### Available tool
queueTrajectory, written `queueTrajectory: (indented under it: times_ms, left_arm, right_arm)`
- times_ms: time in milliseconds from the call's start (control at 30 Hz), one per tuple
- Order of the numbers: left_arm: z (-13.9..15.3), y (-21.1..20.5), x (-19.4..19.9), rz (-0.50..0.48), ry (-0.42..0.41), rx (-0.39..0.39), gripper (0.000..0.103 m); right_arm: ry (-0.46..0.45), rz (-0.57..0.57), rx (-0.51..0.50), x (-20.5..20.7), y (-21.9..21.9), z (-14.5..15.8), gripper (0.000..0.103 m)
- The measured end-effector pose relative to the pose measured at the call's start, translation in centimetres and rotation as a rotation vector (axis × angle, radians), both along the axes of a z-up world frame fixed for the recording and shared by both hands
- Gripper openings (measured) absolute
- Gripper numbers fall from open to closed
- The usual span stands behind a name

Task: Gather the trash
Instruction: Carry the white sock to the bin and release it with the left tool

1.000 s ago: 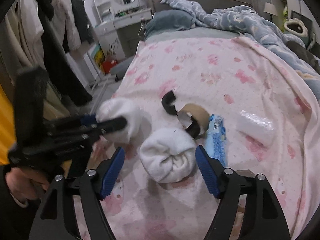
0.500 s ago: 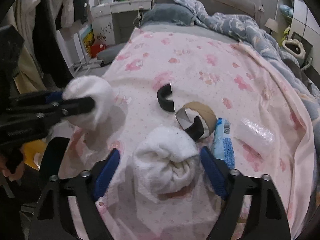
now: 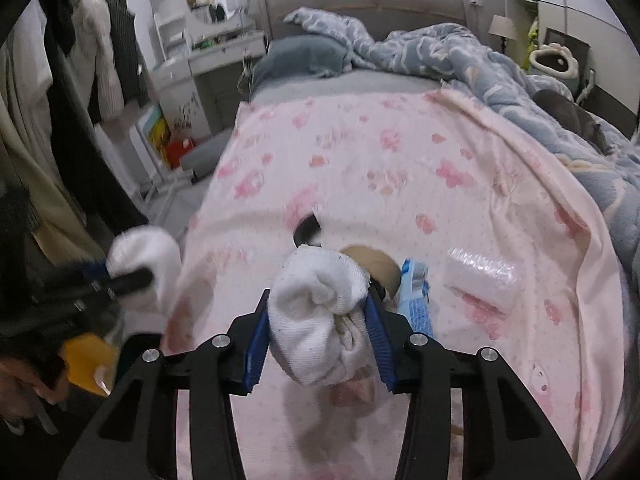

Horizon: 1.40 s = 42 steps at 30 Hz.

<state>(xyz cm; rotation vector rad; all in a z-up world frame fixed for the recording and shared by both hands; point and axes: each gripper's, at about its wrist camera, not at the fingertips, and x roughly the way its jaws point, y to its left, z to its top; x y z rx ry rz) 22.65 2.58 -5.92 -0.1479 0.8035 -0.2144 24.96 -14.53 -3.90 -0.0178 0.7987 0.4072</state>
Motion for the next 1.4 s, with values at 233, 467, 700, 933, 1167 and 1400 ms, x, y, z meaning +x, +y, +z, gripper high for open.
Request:
queueTrajectory:
  times_ms: [233,467,700,933,1167,1400]
  left_arm:
    - [-2.0,1.5,-1.2,0.009,0.058,0.059,0.045]
    - [-4.6,3.9,-2.3,0.039,0.136,0.098,0.045]
    - [-7.0,6.6,-2.6,0.070,0.229,0.099,0.045]
    - [-10.4,8.5,-3.2,0.084,0.353,0.132,0.045]
    - [-13.6,10.6,-4.1,0.092,0.497,0.116,0.046]
    - [-15.4,12.2,-5.0,0.099,0.587,0.095,0.047]
  right_arm:
    - [-0.040,-0.030,0.138,-1.3,-0.4,2.1,0.046]
    - [-0.028,0.015,0.152,-1.9,2.6,2.6,0.046]
    - [-0.004,0.090,0.152,-2.4,6.9,2.6,0.046]
    - [0.024,0.181,0.128,-3.0,11.5,1.8,0.046]
    - [0.073,0.271,0.091,-3.5,16.1,0.0,0.046]
    - [0.112,0.314,0.076,-3.6,19.0,-1.2,0.046]
